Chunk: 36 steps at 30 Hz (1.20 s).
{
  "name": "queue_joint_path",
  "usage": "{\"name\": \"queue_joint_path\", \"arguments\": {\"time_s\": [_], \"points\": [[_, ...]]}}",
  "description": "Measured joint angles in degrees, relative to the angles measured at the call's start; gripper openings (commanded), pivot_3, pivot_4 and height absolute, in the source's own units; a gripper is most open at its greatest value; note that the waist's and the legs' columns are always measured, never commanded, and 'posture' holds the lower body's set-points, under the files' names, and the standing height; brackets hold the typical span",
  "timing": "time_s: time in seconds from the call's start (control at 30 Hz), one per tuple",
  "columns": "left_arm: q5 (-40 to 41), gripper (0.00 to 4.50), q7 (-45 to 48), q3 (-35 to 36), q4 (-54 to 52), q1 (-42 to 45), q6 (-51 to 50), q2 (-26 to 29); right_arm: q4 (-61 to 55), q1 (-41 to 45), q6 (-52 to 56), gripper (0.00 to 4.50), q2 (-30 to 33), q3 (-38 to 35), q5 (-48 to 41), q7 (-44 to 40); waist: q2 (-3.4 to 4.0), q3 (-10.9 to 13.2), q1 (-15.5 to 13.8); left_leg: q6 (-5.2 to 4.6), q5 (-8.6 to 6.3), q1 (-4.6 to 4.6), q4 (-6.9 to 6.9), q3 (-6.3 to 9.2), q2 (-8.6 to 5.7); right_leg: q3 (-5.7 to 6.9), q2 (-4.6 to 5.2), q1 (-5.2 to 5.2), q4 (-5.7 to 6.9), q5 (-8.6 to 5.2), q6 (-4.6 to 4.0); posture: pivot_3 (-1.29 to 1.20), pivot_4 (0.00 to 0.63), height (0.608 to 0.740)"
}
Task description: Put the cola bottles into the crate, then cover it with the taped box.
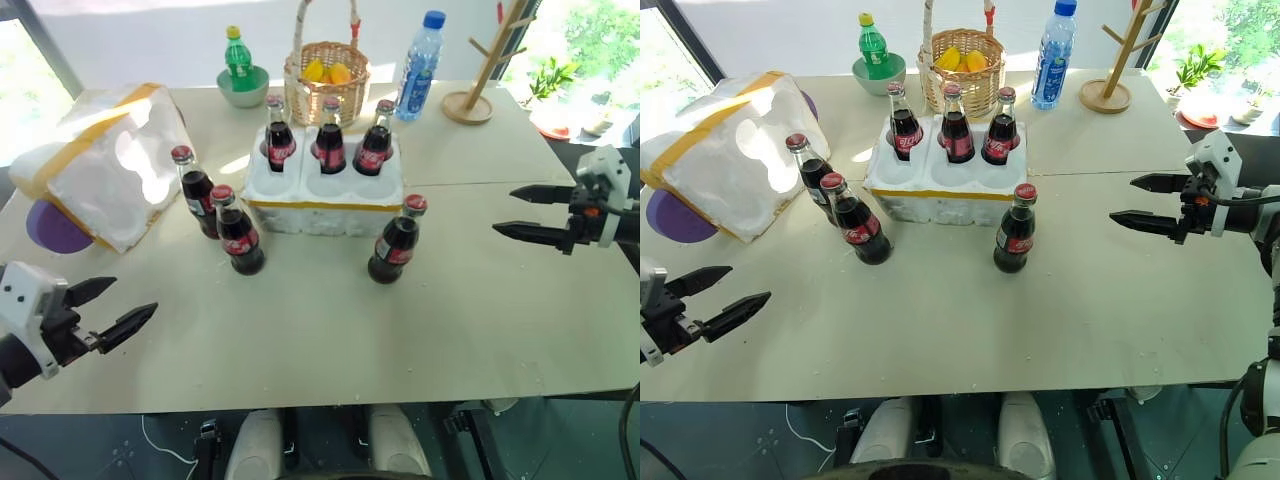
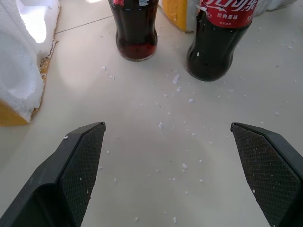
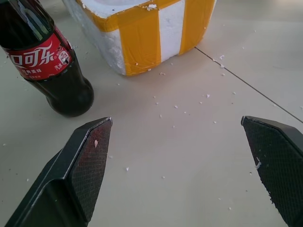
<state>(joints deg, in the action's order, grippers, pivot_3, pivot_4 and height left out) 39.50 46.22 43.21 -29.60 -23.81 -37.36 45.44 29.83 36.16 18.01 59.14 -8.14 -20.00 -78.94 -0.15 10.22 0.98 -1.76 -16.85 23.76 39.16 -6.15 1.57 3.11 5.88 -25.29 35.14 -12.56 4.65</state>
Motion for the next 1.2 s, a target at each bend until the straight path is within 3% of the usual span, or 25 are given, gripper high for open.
{"name": "queue_joint_path", "arguments": {"time_s": [0.53,0.67,0.87,1.2], "points": [[1.07,4.45,0.09,-1.25,-0.15,1.07,-0.91,-0.78,0.24,-0.06,-0.06,4.50,-0.70,-0.01,-0.58,0.42,0.00,0.00,-0.24,0.00,0.03,-0.04,0.04,-0.01,0.02,0.01,-0.24,0.09,0.04,0.01,0.02,0.00,0.150,0.740],[0.85,4.45,-3.46,-6.38,2.78,11.89,-0.14,-2.38,-1.24,2.28,5.47,4.50,-0.53,-1.44,-3.79,-0.51,0.03,-0.01,-0.41,0.03,0.06,-0.12,0.09,0.00,0.01,0.01,-0.24,0.19,0.09,0.03,0.05,0.00,0.150,0.740],[-1.40,4.45,-4.46,-15.80,8.31,23.93,0.75,-2.41,-13.52,4.25,18.80,4.50,3.15,-3.71,-12.69,-4.40,0.02,-0.02,-0.33,0.03,0.06,-0.18,0.07,0.02,0.09,0.04,-0.33,0.21,0.19,0.15,0.26,0.00,0.150,0.740],[-5.37,4.45,2.49,-27.35,14.88,32.16,4.62,-0.43,-24.19,4.99,25.99,4.50,3.15,-3.70,-18.40,-3.17,0.02,-0.02,-0.38,0.04,0.06,-0.20,0.07,0.00,0.09,0.04,-0.32,0.21,0.19,0.14,0.25,0.00,0.150,0.740]]}}
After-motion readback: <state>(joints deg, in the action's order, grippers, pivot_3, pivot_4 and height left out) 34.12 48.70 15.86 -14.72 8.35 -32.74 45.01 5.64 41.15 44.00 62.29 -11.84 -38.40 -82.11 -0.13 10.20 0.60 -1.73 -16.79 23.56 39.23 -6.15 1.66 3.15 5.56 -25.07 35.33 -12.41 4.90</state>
